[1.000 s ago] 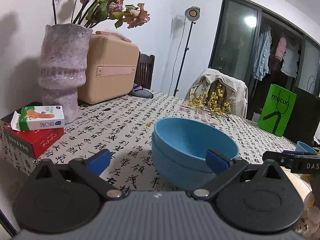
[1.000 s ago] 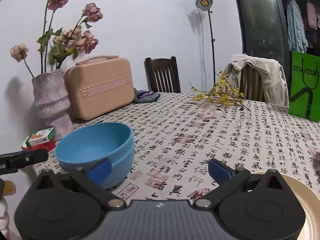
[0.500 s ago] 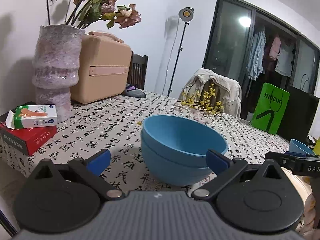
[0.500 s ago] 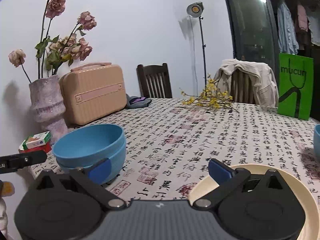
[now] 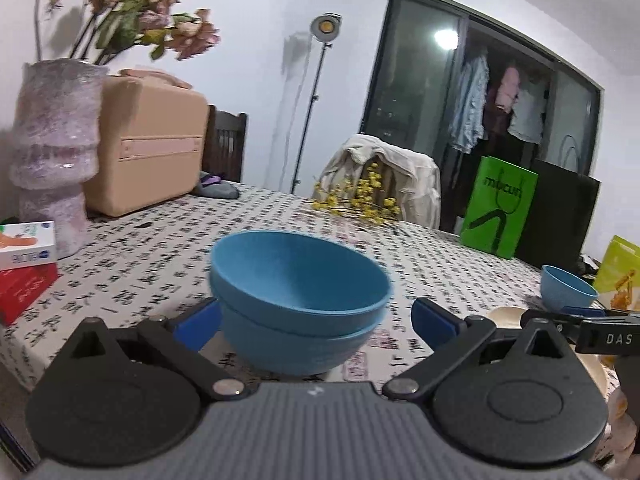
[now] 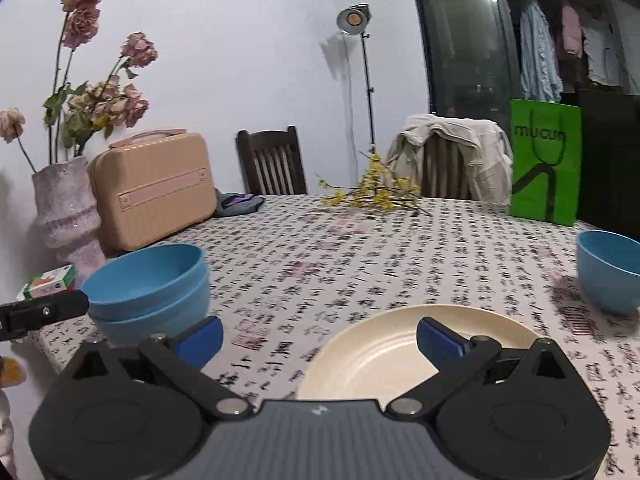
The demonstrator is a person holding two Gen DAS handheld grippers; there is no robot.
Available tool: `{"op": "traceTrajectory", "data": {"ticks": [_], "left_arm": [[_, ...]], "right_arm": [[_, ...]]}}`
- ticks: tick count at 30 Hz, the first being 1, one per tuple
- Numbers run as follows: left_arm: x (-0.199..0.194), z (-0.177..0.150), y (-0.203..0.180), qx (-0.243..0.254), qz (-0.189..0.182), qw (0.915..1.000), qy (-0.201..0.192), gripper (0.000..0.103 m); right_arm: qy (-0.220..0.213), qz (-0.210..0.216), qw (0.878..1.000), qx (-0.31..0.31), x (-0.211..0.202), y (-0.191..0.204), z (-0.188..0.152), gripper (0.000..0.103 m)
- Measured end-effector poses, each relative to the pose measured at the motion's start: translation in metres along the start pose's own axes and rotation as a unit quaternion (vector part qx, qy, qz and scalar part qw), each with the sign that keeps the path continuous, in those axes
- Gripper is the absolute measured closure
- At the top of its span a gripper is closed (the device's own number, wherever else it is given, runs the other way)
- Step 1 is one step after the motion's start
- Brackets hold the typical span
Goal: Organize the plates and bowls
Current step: 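Pull both open grippers back from the stacked blue bowls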
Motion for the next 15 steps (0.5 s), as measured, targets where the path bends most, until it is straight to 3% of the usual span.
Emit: {"op": "traceTrajectory", "data": {"ticks": [12, 15], "left_arm": [[0.014, 0.008, -0.043, 0.043, -0.045, 0.9980, -0.004, 0.000], [0.010, 0.012, -0.050, 0.049, -0.037, 0.9979, -0.016, 0.000]], "right_arm": [[-0.003, -0.047, 0.998, 0.046, -0.015, -0.046, -0.013, 0.000], [-0.006, -0.052, 0.997, 0.053, -0.019, -0.056, -0.015, 0.000]]}}
Point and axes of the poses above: each gripper's, at about its wrist camera, not at the fingertips, and x roughly the way its jaws point, y to its left, z to its top, the point moved 10 cm from there along x, roughly the way its jaws point, and after that the axes turned 15 degrees about y, right-handed, at the moved point
